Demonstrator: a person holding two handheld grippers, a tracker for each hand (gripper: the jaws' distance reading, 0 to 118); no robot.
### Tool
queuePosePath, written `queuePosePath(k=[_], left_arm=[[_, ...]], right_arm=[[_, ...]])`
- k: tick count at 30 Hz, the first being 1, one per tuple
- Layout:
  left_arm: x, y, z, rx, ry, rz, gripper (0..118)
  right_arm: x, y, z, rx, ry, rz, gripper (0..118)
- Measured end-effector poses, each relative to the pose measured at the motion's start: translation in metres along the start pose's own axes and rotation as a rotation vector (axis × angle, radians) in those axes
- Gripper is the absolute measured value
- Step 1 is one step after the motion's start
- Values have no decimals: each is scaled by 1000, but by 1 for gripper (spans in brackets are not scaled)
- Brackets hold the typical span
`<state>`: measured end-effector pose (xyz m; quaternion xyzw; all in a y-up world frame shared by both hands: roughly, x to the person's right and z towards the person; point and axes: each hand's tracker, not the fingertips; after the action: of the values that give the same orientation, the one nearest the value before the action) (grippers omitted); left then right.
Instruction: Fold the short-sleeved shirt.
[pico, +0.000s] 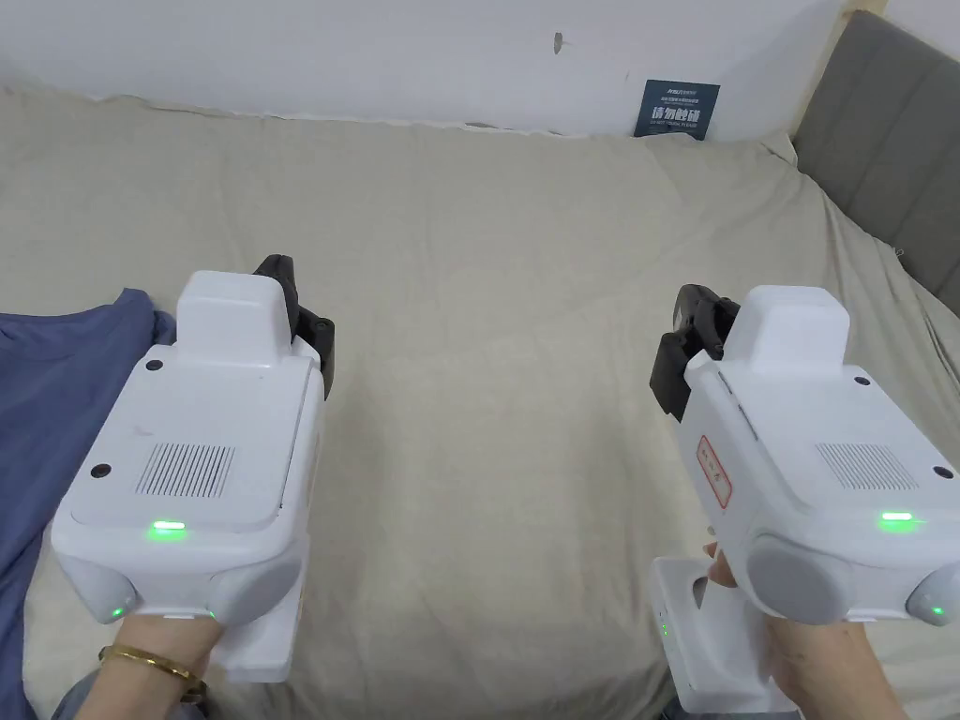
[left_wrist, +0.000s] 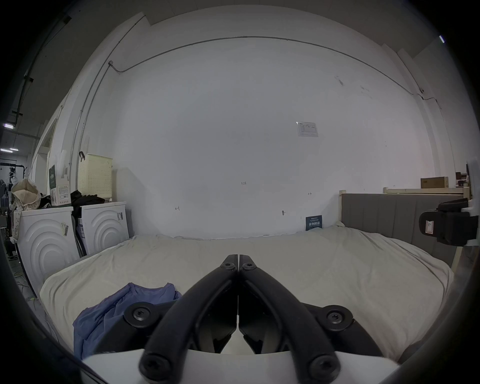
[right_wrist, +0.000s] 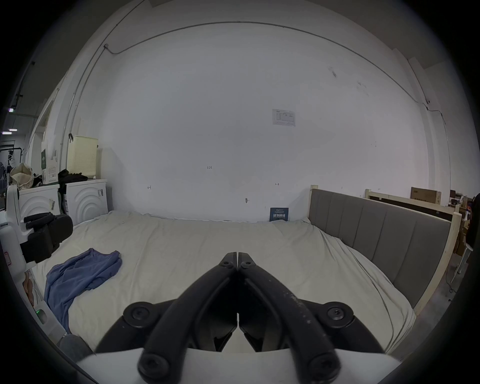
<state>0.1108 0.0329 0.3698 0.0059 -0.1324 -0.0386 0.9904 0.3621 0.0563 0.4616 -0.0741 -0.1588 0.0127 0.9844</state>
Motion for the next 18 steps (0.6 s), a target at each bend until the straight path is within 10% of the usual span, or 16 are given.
queuePosePath(k=[18], left_arm=[[-35, 0, 12, 2, 99, 10, 0]], right_arm=[[-32, 3, -14, 12, 134, 50, 1]])
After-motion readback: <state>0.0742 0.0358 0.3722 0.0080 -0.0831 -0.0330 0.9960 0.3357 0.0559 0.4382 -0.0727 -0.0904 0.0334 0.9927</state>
